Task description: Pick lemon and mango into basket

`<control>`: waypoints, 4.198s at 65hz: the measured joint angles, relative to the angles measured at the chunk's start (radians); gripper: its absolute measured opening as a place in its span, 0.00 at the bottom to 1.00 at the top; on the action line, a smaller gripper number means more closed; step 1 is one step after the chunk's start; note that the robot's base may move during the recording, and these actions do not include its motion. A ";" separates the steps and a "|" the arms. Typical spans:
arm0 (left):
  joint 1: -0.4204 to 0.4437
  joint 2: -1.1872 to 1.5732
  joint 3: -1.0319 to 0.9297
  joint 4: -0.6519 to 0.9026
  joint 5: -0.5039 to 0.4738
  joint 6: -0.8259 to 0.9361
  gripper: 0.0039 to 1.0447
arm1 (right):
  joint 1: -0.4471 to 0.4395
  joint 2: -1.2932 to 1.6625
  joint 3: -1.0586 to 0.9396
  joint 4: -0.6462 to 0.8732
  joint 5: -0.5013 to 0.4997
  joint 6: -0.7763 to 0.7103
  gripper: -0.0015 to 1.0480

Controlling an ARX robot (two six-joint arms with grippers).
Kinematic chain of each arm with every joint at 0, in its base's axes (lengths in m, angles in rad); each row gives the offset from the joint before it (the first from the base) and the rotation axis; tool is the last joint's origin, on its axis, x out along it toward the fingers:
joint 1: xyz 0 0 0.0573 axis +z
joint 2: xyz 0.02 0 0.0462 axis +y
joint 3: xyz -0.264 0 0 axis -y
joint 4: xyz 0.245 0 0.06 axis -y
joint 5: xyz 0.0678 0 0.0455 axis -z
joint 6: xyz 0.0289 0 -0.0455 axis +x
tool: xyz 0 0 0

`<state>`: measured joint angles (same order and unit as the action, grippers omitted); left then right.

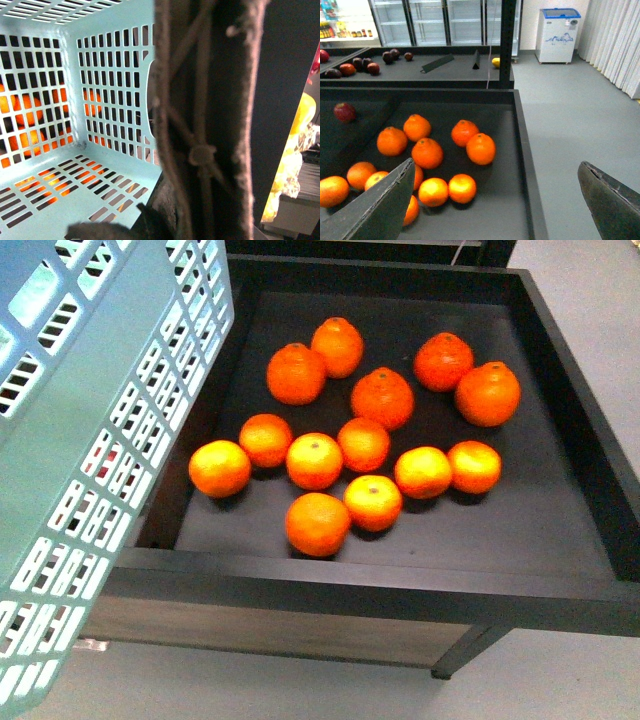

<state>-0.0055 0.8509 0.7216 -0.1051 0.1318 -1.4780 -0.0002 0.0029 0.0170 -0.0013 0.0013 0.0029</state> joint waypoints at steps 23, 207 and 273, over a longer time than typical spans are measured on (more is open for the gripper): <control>0.000 0.000 0.000 0.000 0.001 -0.001 0.04 | 0.000 0.000 0.000 0.000 -0.001 0.000 0.92; -0.214 0.351 0.240 -0.150 -0.114 0.369 0.04 | 0.000 0.001 0.000 0.000 -0.003 0.000 0.92; -0.615 0.676 0.478 -0.109 0.040 0.490 0.04 | 0.000 0.001 0.000 0.000 -0.002 0.000 0.92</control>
<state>-0.6205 1.5272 1.1999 -0.2142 0.1715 -0.9878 -0.0006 0.0040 0.0170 -0.0013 -0.0002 0.0029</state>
